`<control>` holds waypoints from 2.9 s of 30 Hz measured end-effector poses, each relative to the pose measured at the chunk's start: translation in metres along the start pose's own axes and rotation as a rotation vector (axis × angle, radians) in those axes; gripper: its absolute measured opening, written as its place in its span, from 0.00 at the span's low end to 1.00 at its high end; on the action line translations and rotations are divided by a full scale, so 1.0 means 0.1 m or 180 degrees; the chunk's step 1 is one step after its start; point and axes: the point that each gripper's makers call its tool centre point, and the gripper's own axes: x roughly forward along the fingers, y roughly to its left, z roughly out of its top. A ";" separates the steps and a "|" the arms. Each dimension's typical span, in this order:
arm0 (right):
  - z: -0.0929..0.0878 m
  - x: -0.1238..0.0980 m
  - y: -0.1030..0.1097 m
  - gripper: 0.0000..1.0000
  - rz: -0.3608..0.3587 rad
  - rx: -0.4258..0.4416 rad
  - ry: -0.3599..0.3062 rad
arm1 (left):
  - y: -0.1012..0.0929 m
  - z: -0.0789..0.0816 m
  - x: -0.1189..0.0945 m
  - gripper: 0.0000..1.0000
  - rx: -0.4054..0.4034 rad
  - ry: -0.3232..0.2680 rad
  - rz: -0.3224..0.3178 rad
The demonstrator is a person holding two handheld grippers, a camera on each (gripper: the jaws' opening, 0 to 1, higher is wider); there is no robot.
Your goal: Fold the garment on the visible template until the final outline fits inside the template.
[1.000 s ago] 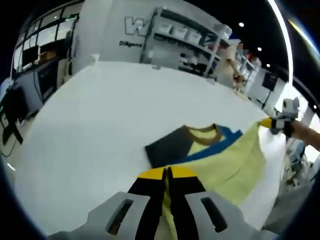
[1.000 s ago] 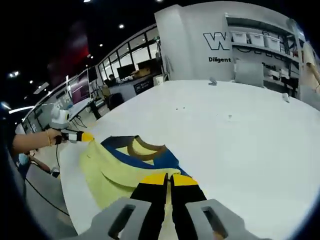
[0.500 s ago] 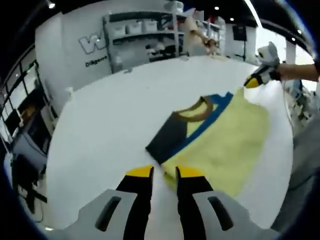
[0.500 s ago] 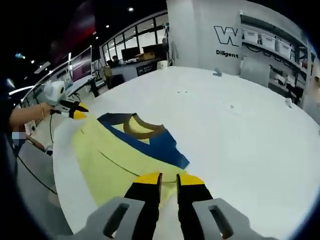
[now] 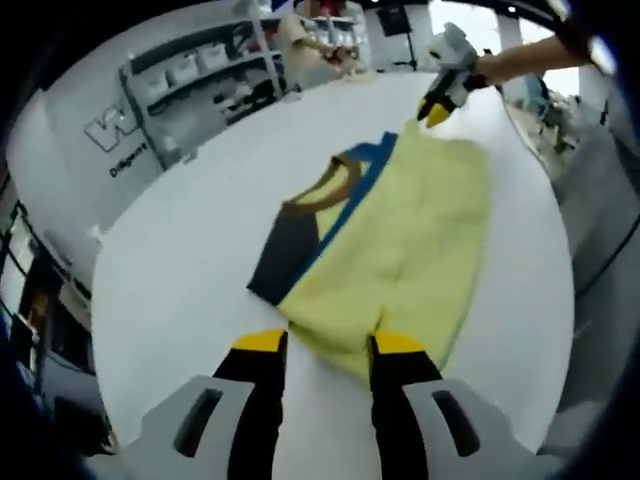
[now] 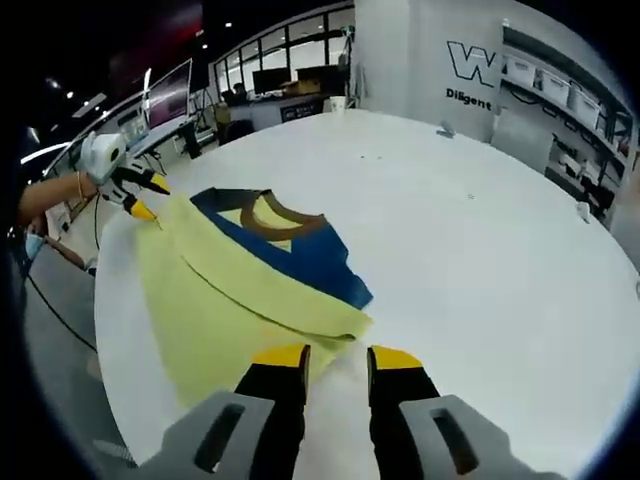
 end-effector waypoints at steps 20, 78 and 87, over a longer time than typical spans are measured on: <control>0.04 0.28 -0.06 0.23 0.0110 0.0069 0.0000 | 0.43 0.13 0.43 0.09 -0.0676 -0.0119 0.0463; 0.14 0.33 -0.28 0.00 0.0413 0.1692 -0.0489 | 0.79 0.03 0.66 0.01 -0.2854 -0.0802 0.0507; 0.10 0.22 -0.24 0.01 0.0330 0.1477 -0.0464 | 0.77 -0.06 0.32 0.00 -0.2843 -0.0804 0.0749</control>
